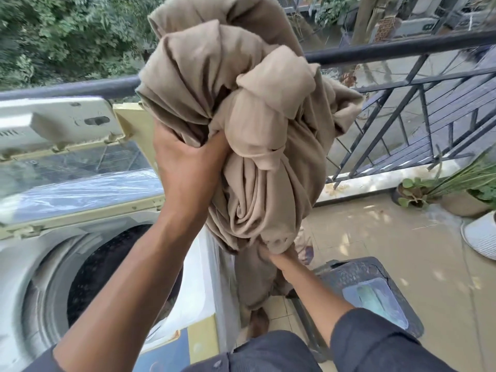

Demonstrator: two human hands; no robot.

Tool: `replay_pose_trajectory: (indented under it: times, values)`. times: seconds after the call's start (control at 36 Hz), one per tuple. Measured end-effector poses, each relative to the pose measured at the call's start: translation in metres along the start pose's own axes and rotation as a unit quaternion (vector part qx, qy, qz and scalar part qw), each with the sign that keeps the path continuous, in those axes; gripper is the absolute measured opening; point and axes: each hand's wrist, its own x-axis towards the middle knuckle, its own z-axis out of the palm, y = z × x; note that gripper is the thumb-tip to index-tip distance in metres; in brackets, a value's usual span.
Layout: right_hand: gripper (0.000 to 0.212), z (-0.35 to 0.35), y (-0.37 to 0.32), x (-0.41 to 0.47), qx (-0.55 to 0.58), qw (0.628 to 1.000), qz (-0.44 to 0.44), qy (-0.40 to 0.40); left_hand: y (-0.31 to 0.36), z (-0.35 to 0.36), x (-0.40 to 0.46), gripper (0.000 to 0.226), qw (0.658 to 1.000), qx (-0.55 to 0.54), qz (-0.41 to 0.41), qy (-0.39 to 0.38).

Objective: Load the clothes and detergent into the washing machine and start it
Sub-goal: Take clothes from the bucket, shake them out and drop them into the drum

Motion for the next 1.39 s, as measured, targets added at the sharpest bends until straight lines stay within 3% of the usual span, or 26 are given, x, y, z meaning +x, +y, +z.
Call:
replay_pose_trajectory:
  times: [0.14, 0.25, 0.39, 0.47, 0.53, 0.61, 0.75, 0.89, 0.97, 1.06, 1.11, 1.19, 1.25, 1.33, 1.39]
  values:
    - [0.041, -0.007, 0.021, 0.014, 0.299, 0.946, 0.115, -0.049, -0.02, -0.011, 0.009, 0.065, 0.998, 0.041, 0.022, -0.031]
    - [0.015, -0.052, 0.027, 0.025, 0.36, 0.927, 0.099, 0.044, -0.042, -0.021, 0.01, 0.059, 0.996, 0.077, 0.015, -0.038]
    - [0.017, -0.114, 0.005, -0.012, 0.375, 0.916, 0.018, 0.144, -0.069, -0.029, 0.005, 0.071, 0.981, 0.181, -0.026, -0.069]
    - [0.009, -0.145, -0.011, -0.039, 0.408, 0.897, -0.042, 0.164, -0.079, -0.028, -0.005, 0.084, 0.971, 0.224, -0.045, -0.073]
    - [0.022, -0.162, -0.028, -0.06, 0.435, 0.882, -0.071, 0.164, -0.085, -0.027, -0.012, 0.088, 0.967, 0.237, -0.047, -0.075]
    - [0.033, -0.181, -0.053, -0.096, 0.451, 0.869, -0.149, 0.137, -0.089, -0.025, -0.018, 0.084, 0.962, 0.252, -0.05, -0.088]
    - [0.023, -0.187, -0.092, -0.148, 0.39, 0.873, -0.273, 0.103, -0.091, -0.019, -0.022, 0.088, 0.96, 0.256, -0.07, -0.088]
    - [0.021, -0.16, -0.115, -0.172, 0.35, 0.884, -0.309, -0.016, -0.1, -0.027, -0.011, 0.101, 0.964, 0.184, -0.107, -0.161]
    - [0.034, -0.143, -0.123, -0.175, 0.345, 0.885, -0.31, -0.049, -0.103, -0.033, -0.012, 0.116, 0.951, 0.134, -0.135, -0.245]
    - [0.061, -0.13, -0.128, -0.177, 0.311, 0.897, -0.307, -0.069, -0.106, -0.038, -0.018, 0.125, 0.937, 0.092, -0.127, -0.311]
    - [0.068, -0.126, -0.13, -0.183, 0.307, 0.902, -0.29, -0.085, -0.11, -0.037, -0.021, 0.118, 0.932, 0.081, -0.1, -0.339]
    - [0.051, -0.124, -0.129, -0.193, 0.253, 0.915, -0.315, -0.023, -0.105, -0.031, -0.027, 0.104, 0.932, 0.081, -0.065, -0.348]
    - [0.054, -0.12, -0.131, -0.195, 0.189, 0.925, -0.329, -0.003, -0.097, -0.025, -0.032, 0.095, 0.935, 0.093, -0.038, -0.339]
    - [0.062, -0.116, -0.137, -0.197, 0.212, 0.915, -0.338, -0.056, -0.092, -0.019, -0.034, 0.073, 0.948, 0.137, -0.013, -0.288]
    - [0.043, -0.118, -0.139, -0.195, 0.249, 0.901, -0.338, -0.111, -0.095, -0.017, -0.033, 0.065, 0.958, 0.161, -0.009, -0.237]
